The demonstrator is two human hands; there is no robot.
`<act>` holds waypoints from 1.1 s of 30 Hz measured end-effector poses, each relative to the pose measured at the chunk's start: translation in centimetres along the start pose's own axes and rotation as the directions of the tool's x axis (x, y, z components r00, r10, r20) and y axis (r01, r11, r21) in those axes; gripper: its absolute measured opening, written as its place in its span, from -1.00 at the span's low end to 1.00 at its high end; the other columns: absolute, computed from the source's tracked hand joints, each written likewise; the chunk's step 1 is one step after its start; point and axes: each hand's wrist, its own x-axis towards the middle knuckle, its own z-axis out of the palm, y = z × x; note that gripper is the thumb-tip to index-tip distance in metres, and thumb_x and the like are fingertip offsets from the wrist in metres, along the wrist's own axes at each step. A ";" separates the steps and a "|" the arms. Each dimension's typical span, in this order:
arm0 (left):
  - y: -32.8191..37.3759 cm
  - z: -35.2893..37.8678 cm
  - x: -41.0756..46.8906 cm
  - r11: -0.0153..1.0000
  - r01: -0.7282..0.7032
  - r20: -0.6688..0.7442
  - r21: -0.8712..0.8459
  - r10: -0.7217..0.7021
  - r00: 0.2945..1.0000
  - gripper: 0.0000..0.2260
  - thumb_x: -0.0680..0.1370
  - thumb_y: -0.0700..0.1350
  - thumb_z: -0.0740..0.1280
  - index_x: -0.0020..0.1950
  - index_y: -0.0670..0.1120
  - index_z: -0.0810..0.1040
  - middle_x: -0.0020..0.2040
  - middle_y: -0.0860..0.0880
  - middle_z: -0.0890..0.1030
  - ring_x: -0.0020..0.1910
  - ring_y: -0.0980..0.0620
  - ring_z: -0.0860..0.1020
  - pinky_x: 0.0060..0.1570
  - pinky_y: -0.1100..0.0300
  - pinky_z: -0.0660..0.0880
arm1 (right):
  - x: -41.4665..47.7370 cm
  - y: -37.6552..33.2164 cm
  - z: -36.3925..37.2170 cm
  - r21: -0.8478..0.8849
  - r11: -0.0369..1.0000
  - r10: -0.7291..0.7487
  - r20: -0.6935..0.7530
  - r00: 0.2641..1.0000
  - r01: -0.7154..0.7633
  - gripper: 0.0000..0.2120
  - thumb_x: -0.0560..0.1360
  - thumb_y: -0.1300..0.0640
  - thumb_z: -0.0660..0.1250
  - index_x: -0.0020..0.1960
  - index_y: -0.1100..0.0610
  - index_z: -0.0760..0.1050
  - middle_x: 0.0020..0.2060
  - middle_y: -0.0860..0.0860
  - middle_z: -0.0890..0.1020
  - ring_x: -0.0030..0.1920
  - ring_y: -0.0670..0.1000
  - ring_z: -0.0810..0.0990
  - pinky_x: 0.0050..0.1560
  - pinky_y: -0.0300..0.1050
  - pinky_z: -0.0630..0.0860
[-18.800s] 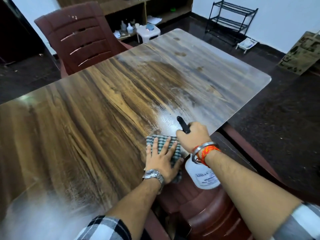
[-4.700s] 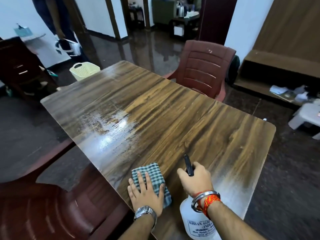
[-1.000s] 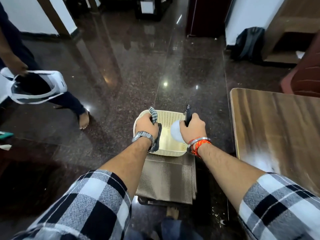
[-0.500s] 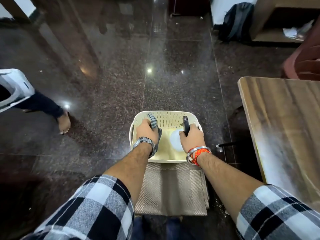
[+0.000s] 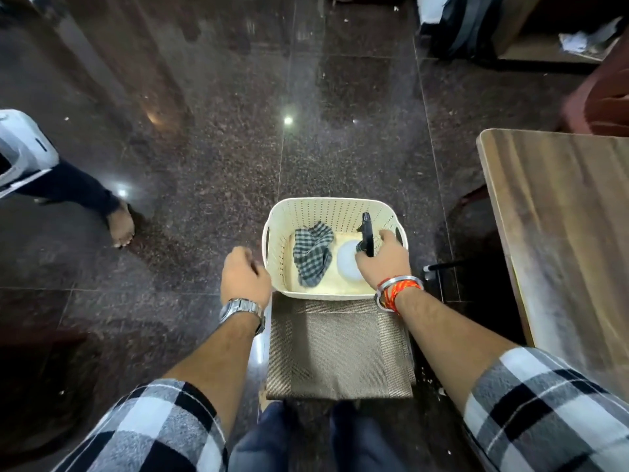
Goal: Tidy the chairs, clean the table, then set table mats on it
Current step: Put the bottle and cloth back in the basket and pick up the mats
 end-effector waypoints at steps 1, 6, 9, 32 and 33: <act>-0.8 0.1 -0.7 1.000 0.007 0.025 0.027 -0.008 1.000 -0.92 0.53 -0.21 0.25 0.01 -0.16 0.46 0.00 -0.13 0.52 -0.10 -0.11 0.45 -0.11 0.11 0.35 | -0.7 0.3 -0.1 0.023 0.998 -0.054 -0.103 0.993 0.056 -0.57 0.43 0.22 0.38 0.27 0.29 0.44 0.05 0.22 0.59 0.08 0.24 0.56 0.14 0.06 0.50; -4.2 2.7 -4.3 0.971 0.115 0.349 0.212 -0.185 0.919 -0.80 0.52 -0.18 0.30 0.14 -0.16 0.47 0.08 -0.21 0.58 0.02 -0.21 0.54 -0.02 0.07 0.45 | -6.1 6.2 1.8 0.058 0.996 -0.032 -0.488 0.872 0.070 -0.78 0.33 0.22 0.27 -0.05 0.31 0.43 -0.12 0.21 0.47 -0.09 0.20 0.42 -0.01 -0.07 0.18; -5.5 5.0 -5.9 0.953 0.117 0.508 0.278 -0.249 0.825 -0.51 0.53 -0.08 0.35 0.41 -0.17 0.32 0.32 -0.20 0.46 0.27 -0.19 0.46 0.20 0.07 0.40 | -8.1 11.2 3.7 0.011 0.939 0.336 -0.237 0.912 -0.343 -0.71 0.41 0.18 0.32 0.08 0.29 0.42 0.10 0.30 0.49 0.13 0.35 0.45 0.18 0.05 0.27; -7.7 8.3 -7.8 0.909 0.315 0.408 0.271 -0.406 0.818 -0.54 0.52 -0.17 0.36 0.31 -0.22 0.22 0.29 -0.24 0.38 0.25 -0.23 0.43 0.19 -0.03 0.41 | -6.9 19.9 5.8 -0.169 0.839 0.543 0.194 0.817 -0.517 -0.24 0.41 -0.07 0.50 0.41 0.30 0.26 0.28 0.30 0.50 0.24 0.28 0.52 0.24 0.09 0.46; -7.8 8.2 -7.7 0.915 0.324 0.419 0.239 -0.398 0.816 -0.54 0.51 -0.17 0.37 0.30 -0.21 0.23 0.26 -0.23 0.42 0.22 -0.23 0.46 0.14 -0.01 0.43 | -6.8 20.0 5.6 -0.144 0.853 0.522 0.236 0.820 -0.502 -0.29 0.43 -0.03 0.49 0.39 0.34 0.32 0.25 0.29 0.55 0.23 0.26 0.55 0.24 0.05 0.48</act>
